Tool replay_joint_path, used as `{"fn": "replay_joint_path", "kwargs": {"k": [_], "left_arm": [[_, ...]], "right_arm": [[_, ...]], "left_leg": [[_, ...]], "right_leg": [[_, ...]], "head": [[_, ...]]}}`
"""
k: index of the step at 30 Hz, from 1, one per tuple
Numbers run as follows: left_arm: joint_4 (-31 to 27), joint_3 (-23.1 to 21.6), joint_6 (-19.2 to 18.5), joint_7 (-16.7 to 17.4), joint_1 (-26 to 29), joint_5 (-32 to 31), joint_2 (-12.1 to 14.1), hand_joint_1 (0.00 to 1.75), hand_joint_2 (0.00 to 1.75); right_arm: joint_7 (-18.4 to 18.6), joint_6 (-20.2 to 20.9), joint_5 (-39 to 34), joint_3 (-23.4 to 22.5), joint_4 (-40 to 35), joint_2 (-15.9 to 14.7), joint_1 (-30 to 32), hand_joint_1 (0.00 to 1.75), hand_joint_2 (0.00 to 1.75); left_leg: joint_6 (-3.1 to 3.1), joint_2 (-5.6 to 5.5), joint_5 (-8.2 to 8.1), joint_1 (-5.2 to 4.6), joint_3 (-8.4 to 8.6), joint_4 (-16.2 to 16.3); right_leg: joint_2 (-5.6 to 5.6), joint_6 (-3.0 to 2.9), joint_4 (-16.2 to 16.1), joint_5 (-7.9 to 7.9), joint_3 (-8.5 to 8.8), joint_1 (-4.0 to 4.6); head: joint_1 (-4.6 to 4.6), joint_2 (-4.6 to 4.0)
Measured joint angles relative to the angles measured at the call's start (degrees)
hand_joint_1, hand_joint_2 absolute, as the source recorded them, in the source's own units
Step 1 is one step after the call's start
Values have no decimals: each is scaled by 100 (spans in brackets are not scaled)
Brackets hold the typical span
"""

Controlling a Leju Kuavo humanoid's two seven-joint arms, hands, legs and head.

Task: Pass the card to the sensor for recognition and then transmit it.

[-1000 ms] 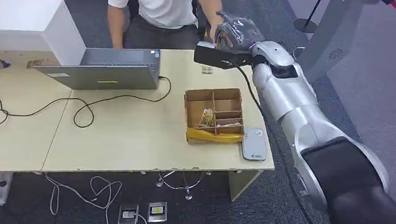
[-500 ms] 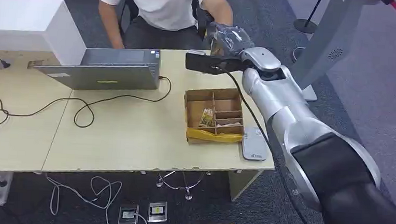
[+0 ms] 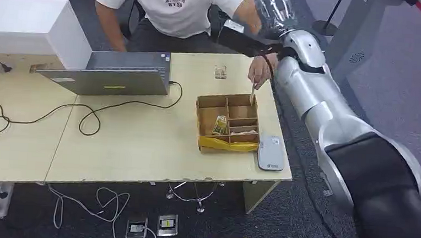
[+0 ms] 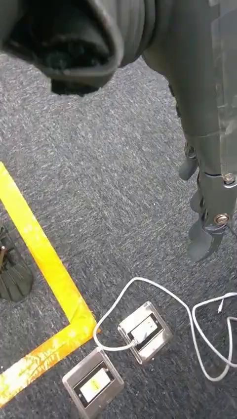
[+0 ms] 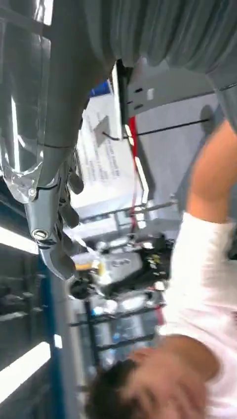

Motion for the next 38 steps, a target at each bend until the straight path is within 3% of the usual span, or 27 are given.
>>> {"fn": "replay_joint_path", "kwargs": {"k": [5,12,22,28,31,38], "left_arm": [[0,0,56,-7,19,26,-57,0,0],[0,0,124,-7,36,172,-120,0,0],[0,11,201,18,58,369,-168,0,0],[0,24,253,85,56,544,-216,0,0],[0,31,297,153,60,658,-267,0,0],[0,66,334,262,53,831,-337,0,0]], "right_arm": [[-159,-879,-123,-297,0,-546,30,0,175],[-315,-1448,-324,-724,0,-1369,145,0,175],[-162,-1774,-641,-1275,0,-2392,325,0,175],[-33,-1994,-1109,-1686,0,-3043,763,0,175],[85,-2027,-1503,-2003,11,-3411,1234,0,175],[260,-2036,-1871,-2540,57,-3773,2455,0,175]], "left_leg": [[1,2,-1,-3,3,4],[2,1,-4,-2,0,4],[1,-6,-7,-2,3,5],[1,-1,-15,-2,6,5],[2,-4,-19,-1,4,4],[1,6,-27,5,8,2]], "right_leg": [[4,1,-2,1,-1,-3],[1,1,-3,0,-2,-3],[-7,1,-5,0,-2,-3],[-2,1,-11,0,-1,-3],[-4,2,-13,-1,4,-2],[1,1,-12,-2,5,4]], "head": [[2,0],[2,0],[0,0],[-2,0],[0,0],[-2,0]]}}
